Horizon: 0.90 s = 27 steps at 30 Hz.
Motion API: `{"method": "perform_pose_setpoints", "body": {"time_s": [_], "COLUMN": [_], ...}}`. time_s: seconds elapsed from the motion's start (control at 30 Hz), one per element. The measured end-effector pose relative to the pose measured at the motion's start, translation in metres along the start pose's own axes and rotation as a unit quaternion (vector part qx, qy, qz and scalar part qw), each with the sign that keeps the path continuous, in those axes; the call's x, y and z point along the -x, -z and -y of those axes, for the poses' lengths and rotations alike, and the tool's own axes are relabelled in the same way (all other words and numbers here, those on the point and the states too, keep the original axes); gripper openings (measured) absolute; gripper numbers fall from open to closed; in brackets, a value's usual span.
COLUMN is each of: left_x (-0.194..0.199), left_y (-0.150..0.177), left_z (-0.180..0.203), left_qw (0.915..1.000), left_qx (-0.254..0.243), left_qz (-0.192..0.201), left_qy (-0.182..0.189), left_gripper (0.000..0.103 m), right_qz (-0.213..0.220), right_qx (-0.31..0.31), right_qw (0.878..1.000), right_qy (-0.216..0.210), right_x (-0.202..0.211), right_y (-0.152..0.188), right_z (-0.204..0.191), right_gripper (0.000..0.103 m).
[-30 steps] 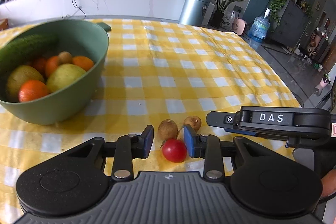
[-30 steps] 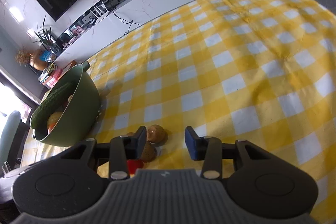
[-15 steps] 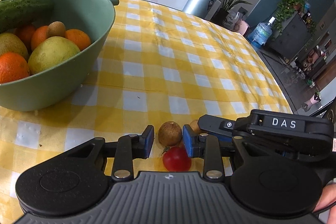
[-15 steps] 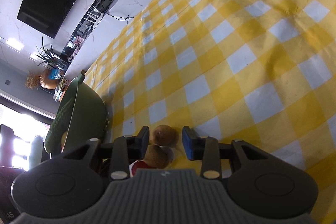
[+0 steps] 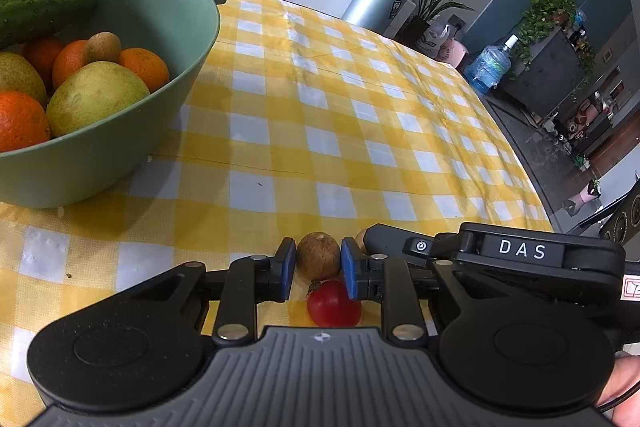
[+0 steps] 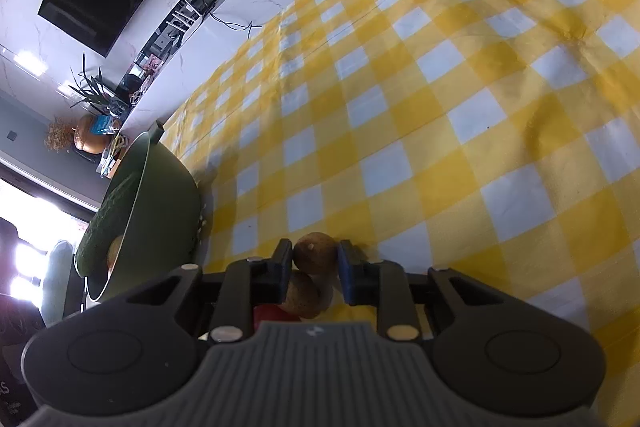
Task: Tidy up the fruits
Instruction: 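Grasp a brown kiwi with the left tool while the right tool grasps another kiwi, then carry both held kiwis over the green colander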
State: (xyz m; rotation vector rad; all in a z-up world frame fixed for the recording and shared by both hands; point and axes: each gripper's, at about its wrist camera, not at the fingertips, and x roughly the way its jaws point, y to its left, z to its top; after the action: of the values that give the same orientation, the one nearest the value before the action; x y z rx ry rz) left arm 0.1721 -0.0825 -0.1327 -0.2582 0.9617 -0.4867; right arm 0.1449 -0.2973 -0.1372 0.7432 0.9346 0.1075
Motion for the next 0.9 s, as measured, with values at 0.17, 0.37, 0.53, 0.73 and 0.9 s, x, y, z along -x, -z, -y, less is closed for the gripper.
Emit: {"method": "perform_pose_setpoints", "body": {"time_s": [0.17, 0.37, 0.53, 0.73, 0.9], "left_x": [0.009, 0.007, 0.004, 0.005, 0.02], "left_y": [0.003, 0.006, 0.008, 0.009, 0.01], "left_z": [0.013, 0.017, 0.017, 0.016, 0.025], "left_qw": [0.9962, 0.9923, 0.9926, 0.9932, 0.9918], "left_qx": [-0.064, -0.096, -0.095, -0.085, -0.096], "left_qz": [0.014, 0.01, 0.005, 0.01, 0.029], "left_qy": [-0.057, -0.077, -0.075, -0.078, -0.078], "left_gripper": [0.027, 0.029, 0.031, 0.028, 0.028], "right_qz": [-0.002, -0.003, -0.003, -0.003, 0.007], "right_qx": [-0.005, 0.001, 0.003, 0.003, 0.011], "right_qw": [1.0, 1.0, 1.0, 1.0, 1.0], "right_qy": [-0.004, -0.003, -0.003, -0.003, -0.006], "right_x": [0.0, -0.001, -0.001, -0.001, 0.003], "right_y": [0.0, 0.0, 0.0, 0.0, 0.0], "right_z": [0.001, 0.0, 0.0, 0.0, -0.003], "right_gripper": [0.021, 0.021, 0.021, 0.021, 0.021]}}
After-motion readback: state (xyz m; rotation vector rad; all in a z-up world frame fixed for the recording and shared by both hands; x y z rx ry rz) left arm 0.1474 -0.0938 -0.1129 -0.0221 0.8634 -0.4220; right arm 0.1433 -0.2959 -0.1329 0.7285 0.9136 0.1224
